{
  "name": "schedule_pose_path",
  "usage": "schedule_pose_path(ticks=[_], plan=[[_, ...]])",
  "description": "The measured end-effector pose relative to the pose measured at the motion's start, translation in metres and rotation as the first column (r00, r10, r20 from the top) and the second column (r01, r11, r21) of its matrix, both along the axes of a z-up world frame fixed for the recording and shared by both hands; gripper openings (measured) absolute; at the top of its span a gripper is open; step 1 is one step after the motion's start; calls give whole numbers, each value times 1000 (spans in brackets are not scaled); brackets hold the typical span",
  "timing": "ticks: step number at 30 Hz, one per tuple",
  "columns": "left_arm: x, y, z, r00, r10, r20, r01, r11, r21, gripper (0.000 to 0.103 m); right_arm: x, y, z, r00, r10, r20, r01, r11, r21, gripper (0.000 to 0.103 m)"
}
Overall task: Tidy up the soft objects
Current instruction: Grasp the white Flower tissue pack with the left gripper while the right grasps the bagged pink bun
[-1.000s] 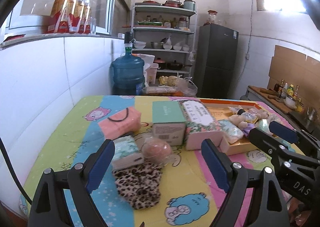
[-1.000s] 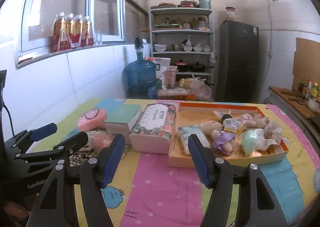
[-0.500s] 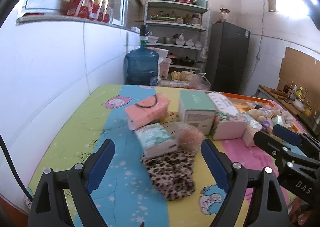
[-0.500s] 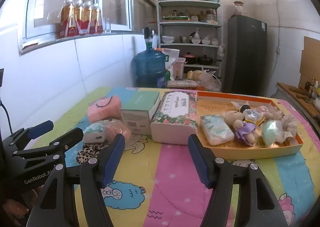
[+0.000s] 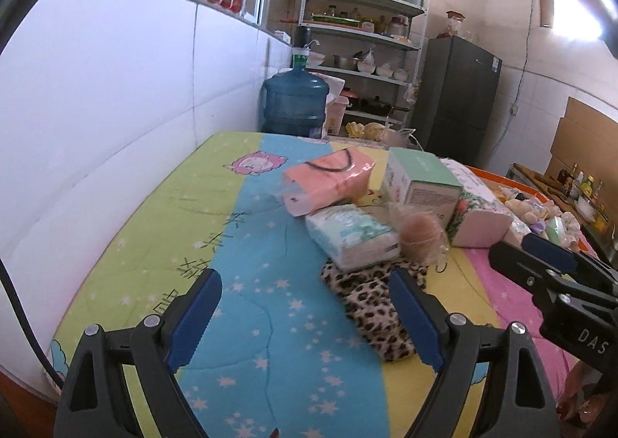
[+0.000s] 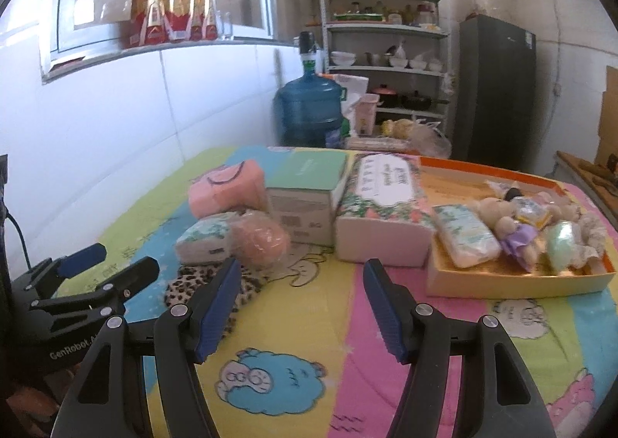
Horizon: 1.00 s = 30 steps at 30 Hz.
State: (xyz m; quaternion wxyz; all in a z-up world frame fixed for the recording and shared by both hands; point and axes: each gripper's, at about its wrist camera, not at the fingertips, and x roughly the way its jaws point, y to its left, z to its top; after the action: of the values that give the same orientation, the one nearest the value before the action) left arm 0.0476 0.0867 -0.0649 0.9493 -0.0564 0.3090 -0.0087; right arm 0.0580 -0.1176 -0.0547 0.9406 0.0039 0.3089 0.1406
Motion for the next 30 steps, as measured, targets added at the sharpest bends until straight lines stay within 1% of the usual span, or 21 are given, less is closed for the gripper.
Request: schedule_pose_path(ticks=[6, 9, 16, 18, 23, 27, 28, 29, 30], plan=[[2, 14, -4, 1000, 21, -9, -21, 1000, -12, 88, 19, 20, -10, 998, 49, -28, -48, 999, 10, 67], [2, 19, -5, 1000, 29, -10, -29, 999, -15, 88, 30, 25, -16, 997, 56, -46, -55, 998, 17, 67], [11, 23, -5, 1000, 25, -8, -25, 999, -20, 88, 55, 29, -25, 994, 59, -88, -56, 998, 39, 67], [12, 23, -4, 1000, 24, -9, -24, 1000, -19, 88, 60, 29, -26, 993, 69, -100, -64, 996, 55, 67], [17, 26, -5, 1000, 24, -16, -24, 999, -25, 88, 69, 32, -28, 989, 77, -125, -70, 996, 58, 67], [19, 27, -6, 999, 26, -19, -26, 999, -27, 88, 77, 32, -32, 983, 102, -153, -89, 992, 89, 67], [19, 27, -6, 1000, 24, -20, -25, 999, -28, 88, 79, 32, -33, 981, 110, -160, -95, 991, 99, 66], [20, 27, -6, 1000, 24, -20, -24, 999, -29, 88, 80, 32, -34, 979, 118, -165, -101, 989, 105, 57], [20, 26, -5, 1000, 21, -20, -21, 999, -30, 88, 81, 32, -35, 977, 129, -171, -110, 987, 115, 53]])
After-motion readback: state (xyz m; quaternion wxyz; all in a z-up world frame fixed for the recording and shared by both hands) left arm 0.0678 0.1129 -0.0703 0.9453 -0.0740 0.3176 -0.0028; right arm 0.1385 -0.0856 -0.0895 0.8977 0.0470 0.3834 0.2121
